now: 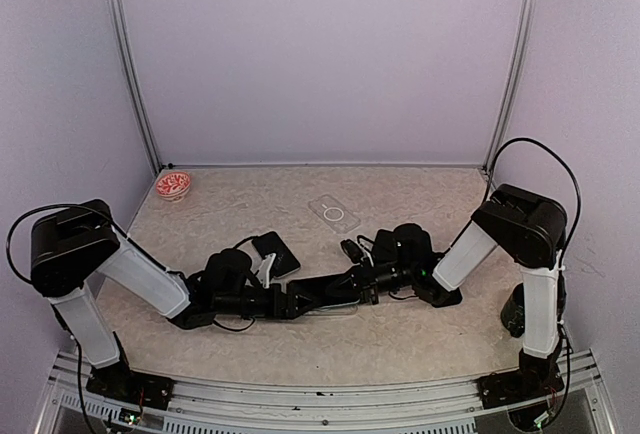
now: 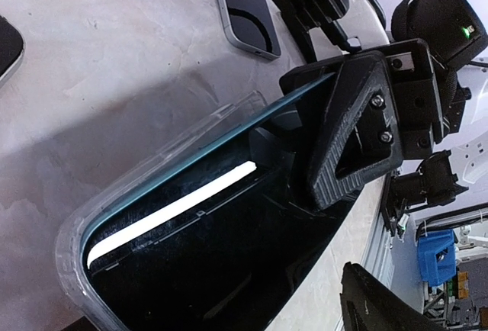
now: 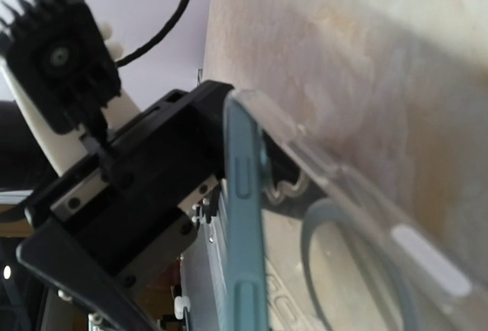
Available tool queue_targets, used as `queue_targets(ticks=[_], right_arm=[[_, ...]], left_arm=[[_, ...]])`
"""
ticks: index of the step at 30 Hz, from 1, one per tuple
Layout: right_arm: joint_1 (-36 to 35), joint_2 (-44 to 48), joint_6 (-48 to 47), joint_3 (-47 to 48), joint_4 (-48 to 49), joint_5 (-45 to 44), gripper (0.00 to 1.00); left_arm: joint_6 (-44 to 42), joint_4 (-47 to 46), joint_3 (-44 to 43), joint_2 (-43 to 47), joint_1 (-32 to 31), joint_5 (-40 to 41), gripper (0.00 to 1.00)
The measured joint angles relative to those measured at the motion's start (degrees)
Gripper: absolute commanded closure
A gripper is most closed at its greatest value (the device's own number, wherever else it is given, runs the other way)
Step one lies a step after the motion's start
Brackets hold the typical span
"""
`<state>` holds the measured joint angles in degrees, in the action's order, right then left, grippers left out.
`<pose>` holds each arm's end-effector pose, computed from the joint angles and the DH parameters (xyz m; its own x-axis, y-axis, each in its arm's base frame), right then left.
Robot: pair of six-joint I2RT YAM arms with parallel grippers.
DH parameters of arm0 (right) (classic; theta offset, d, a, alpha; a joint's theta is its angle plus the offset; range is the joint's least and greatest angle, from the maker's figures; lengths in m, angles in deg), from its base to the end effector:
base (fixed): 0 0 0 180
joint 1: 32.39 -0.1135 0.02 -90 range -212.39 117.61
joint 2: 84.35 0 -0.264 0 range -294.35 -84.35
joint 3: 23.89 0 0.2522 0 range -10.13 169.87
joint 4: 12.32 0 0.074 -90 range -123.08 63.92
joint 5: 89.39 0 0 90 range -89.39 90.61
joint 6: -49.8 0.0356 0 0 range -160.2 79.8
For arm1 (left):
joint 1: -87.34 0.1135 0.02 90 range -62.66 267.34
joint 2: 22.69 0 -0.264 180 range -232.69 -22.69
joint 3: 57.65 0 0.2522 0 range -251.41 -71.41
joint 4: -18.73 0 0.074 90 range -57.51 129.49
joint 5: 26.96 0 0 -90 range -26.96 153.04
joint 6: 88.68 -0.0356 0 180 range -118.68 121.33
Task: Put the phone into the phone case
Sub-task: Install the phone on the phone case.
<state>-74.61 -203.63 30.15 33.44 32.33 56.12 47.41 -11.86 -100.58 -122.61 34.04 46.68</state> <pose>0.2451 0.2620 0.0932 -0.9813 -0.1703 -0.0902 -0.1165 0.1514 0.9816 0.1711 -0.2463 0.1140 -0.8471 -0.0201 -0.5310 0.4467 0.5142 -0.7322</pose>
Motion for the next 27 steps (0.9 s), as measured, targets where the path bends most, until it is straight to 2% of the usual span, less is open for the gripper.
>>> queue_targets(ticks=[11, 17, 25, 27], right_arm=[[-0.26, 0.0, -3.23, 1.53, -0.81, 1.18, 1.0], [-0.42, 0.0, -4.61, 1.92, -2.03, 1.66, 1.0], [-0.55, 0.0, -5.31, 1.92, -2.6, 2.36, 1.0], [-0.61, 0.04, -5.81, 2.03, -2.97, 2.4, 0.97]], left_arm=[[-0.02, -1.01, 0.35, 0.74, 1.36, -1.9, 0.24], [0.0, -1.01, 0.9, 0.74, 1.53, -2.34, 0.33], [0.07, -1.31, 1.53, 0.74, 1.53, -3.1, 0.36], [0.09, -1.49, 1.7, 0.74, 1.53, -3.21, 0.4]])
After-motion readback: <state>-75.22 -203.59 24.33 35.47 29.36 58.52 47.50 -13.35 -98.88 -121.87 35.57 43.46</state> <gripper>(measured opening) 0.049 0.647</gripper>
